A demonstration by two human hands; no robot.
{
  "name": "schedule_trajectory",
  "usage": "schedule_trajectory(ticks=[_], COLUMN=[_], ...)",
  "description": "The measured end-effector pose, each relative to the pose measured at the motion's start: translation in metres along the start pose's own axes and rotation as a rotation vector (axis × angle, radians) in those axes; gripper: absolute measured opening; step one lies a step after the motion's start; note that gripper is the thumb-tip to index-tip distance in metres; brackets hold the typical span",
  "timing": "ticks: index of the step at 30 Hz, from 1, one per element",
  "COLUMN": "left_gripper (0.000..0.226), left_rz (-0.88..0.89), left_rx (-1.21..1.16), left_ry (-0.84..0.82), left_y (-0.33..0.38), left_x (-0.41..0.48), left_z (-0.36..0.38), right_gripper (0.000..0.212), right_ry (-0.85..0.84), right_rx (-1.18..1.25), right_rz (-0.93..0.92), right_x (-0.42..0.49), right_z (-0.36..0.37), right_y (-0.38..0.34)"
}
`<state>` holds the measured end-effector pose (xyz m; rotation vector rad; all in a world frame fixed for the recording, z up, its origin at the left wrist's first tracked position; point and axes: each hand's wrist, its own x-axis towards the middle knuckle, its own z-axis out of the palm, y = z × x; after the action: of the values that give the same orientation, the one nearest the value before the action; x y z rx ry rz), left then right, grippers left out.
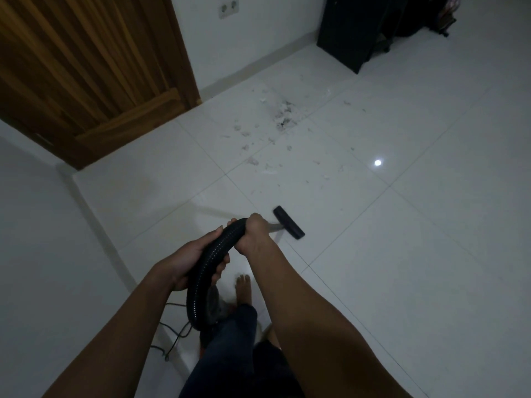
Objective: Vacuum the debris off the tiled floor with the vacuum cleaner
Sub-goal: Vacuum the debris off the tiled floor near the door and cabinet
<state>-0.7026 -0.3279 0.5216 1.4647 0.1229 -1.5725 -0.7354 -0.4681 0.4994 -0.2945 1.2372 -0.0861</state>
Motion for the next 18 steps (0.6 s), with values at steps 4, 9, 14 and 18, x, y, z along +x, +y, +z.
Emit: schedule_trajectory(ticks=[4,9,14,18], left_gripper=[0.065,0.060,0.056,0.059], left_rz=[-0.023,-0.025,-0.062,-0.097], left_rx=[0.051,0.128,0.199,0.244], left_ry=[-0.045,-0.052,-0.040,-0.038], left_y=[0.017,0.046,0.078,0.100], left_x=[0.014,0.037,0.067,0.090], left_z=[0.001,0.006,0.005,0.008], right_gripper=[0.030,0.033,0.034,0.030], right_ry=[-0.006,0.051,0.123,0.177], right_rx=[0.060,0.106,0.114,0.071], right_rz=[-0.012,-0.044,-0.084,-0.095], right_x=[0.013,0.033,0.060,0.074], right_z=[-0.002,0.004,0.015,0.019], right_y=[-0.018,-0.042,-0.067,-0.087])
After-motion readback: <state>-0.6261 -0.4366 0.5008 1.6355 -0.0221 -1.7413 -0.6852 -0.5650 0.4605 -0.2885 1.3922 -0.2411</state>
